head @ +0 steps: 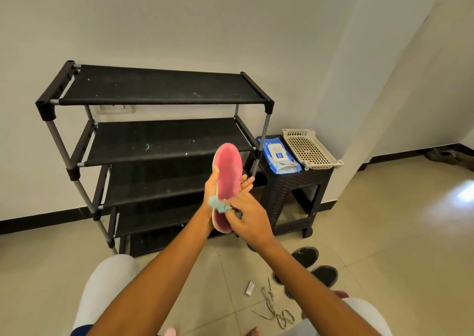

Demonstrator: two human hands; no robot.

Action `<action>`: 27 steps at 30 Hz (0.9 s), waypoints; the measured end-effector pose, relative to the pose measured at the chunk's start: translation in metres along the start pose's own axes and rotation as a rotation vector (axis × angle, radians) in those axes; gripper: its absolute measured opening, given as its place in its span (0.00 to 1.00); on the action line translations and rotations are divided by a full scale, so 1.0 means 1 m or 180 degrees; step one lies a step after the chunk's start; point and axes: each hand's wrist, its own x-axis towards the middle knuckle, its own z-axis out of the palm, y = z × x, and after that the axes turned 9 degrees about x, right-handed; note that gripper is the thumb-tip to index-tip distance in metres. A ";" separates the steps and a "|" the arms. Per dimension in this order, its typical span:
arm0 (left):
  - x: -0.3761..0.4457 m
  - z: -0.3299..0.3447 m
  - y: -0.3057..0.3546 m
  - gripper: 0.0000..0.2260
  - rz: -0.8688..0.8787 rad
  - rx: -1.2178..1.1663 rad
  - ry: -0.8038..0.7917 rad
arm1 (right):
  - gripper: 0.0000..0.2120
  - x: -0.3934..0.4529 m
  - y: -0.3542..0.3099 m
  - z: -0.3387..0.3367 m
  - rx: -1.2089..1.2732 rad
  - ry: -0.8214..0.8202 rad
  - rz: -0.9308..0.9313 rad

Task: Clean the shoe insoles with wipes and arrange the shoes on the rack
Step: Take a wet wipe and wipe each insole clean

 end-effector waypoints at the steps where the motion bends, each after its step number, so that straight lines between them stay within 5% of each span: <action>1: 0.001 0.000 -0.001 0.33 0.0048 0.0082 0.0032 | 0.14 0.000 0.001 -0.004 -0.0072 -0.0021 -0.0114; 6: 0.003 0.011 -0.007 0.20 0.0302 0.0816 0.0189 | 0.09 0.039 0.007 -0.020 -0.0220 0.0885 0.0593; 9: 0.001 0.017 -0.008 0.19 0.0282 0.0738 0.0084 | 0.12 0.043 0.015 -0.014 -0.0693 0.0640 0.0475; 14: 0.006 0.001 -0.002 0.32 0.0028 0.0268 -0.0051 | 0.14 0.002 0.014 -0.002 -0.0235 0.0038 -0.0225; 17: 0.007 0.000 0.000 0.31 0.0033 0.0278 -0.0057 | 0.11 -0.002 0.020 -0.017 -0.0185 0.0010 -0.0547; 21: 0.010 0.007 -0.003 0.26 0.0186 0.0648 0.0157 | 0.12 0.029 0.029 -0.029 -0.0510 0.0857 0.0375; 27: 0.015 0.003 -0.010 0.30 -0.0023 0.0307 0.0015 | 0.18 0.013 0.031 -0.010 -0.0911 0.0264 0.0165</action>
